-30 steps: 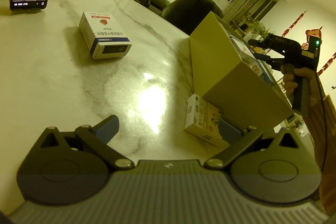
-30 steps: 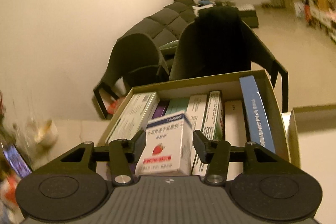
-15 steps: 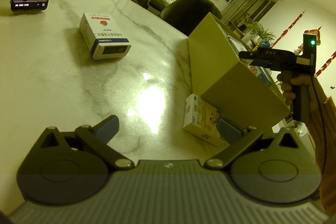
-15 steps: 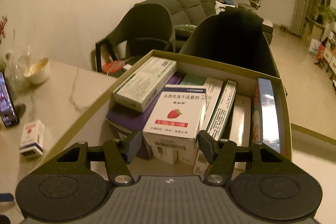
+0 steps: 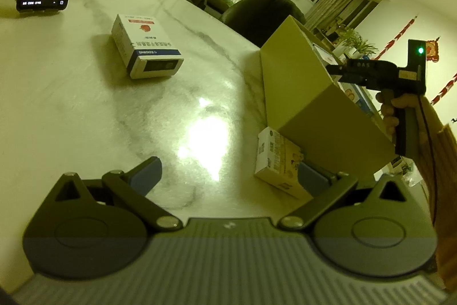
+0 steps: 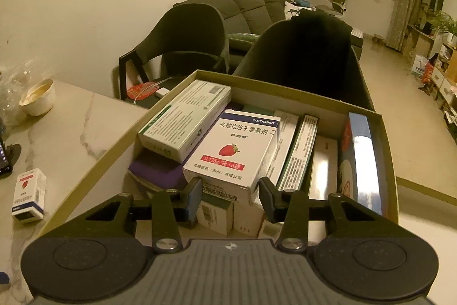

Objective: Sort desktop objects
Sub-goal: 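Raise the open right gripper above the tall box, then reach and grasp the white EDDING strawberry-label box with the left gripper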

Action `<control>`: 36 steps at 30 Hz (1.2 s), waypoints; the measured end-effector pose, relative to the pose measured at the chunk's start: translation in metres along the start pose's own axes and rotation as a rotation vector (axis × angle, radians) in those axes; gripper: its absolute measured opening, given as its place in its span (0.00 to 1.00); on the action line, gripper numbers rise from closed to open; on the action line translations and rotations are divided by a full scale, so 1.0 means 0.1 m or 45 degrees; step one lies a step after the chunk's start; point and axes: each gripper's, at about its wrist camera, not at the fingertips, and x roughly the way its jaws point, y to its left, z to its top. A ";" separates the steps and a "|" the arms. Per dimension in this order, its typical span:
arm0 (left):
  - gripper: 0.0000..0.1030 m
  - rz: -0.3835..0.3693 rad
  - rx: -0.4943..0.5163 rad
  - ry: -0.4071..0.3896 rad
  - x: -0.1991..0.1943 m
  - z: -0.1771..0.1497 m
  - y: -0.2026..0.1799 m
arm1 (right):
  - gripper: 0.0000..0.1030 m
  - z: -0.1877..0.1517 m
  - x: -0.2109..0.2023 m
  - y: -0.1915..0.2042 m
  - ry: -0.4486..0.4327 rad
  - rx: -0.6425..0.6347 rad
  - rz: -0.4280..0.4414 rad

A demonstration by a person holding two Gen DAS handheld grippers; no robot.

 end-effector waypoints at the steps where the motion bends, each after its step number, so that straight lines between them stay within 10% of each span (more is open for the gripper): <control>1: 1.00 0.001 -0.004 -0.007 -0.01 0.00 0.00 | 0.45 0.02 0.02 -0.01 -0.002 0.001 -0.005; 22: 1.00 0.176 -0.087 -0.095 0.04 0.20 0.16 | 0.45 0.26 0.35 -0.06 -0.003 -0.078 -0.037; 36: 1.00 0.411 -0.021 -0.176 0.34 0.45 0.07 | 0.60 0.26 0.26 -0.30 0.021 0.123 0.138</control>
